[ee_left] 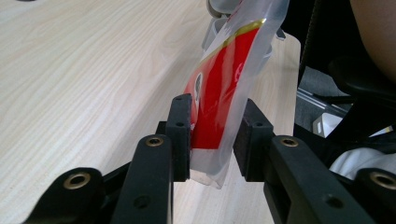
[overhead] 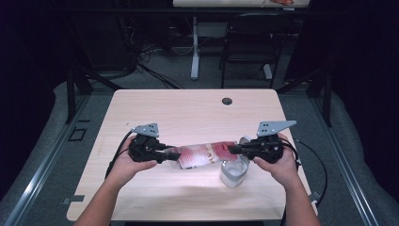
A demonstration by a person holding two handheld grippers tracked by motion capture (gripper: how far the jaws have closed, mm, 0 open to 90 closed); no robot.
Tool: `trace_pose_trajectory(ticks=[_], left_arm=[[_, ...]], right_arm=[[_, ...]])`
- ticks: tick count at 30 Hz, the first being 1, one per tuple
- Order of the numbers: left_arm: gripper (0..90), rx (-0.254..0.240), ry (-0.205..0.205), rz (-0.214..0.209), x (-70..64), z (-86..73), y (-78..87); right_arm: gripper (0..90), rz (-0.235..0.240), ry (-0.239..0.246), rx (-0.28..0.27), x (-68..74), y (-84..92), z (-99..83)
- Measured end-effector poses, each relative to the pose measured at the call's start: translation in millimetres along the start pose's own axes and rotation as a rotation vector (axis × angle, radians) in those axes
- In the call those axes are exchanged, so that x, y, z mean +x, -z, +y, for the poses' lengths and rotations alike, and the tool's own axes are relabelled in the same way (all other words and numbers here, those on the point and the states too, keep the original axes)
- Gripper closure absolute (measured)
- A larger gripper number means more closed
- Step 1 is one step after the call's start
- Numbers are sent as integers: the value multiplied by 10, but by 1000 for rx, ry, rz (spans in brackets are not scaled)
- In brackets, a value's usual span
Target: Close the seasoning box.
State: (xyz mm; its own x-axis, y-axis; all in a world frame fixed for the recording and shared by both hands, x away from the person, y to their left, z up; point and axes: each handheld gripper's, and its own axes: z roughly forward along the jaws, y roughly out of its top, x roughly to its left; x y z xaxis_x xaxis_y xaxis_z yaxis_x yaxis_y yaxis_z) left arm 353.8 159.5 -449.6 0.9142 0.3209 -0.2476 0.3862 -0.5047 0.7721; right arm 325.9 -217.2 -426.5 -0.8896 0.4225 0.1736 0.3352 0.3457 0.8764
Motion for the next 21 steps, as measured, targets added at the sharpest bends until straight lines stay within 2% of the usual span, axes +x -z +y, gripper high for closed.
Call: trace_pose_trajectory(ticks=[5,9,11,13,16,21], left_arm=[[671,7,0,28,-21,-10,17],[648,-18,-5,42,-37,-9,80],[712,-9,-17,53,-44,-15,84],[729,11,-25,50,-51,-35,50],[749,37,-55,73,-55,-65,7],[772,51,-54,80,-10,-113,-24]], right_arm=[[900,-14,16,10,36,-15,25],[900,-29,23,22,56,-14,38],[900,-37,27,29,66,-14,48],[900,-44,30,35,71,-21,52],[900,-41,28,40,72,-43,66],[900,-47,36,56,84,-99,133]])
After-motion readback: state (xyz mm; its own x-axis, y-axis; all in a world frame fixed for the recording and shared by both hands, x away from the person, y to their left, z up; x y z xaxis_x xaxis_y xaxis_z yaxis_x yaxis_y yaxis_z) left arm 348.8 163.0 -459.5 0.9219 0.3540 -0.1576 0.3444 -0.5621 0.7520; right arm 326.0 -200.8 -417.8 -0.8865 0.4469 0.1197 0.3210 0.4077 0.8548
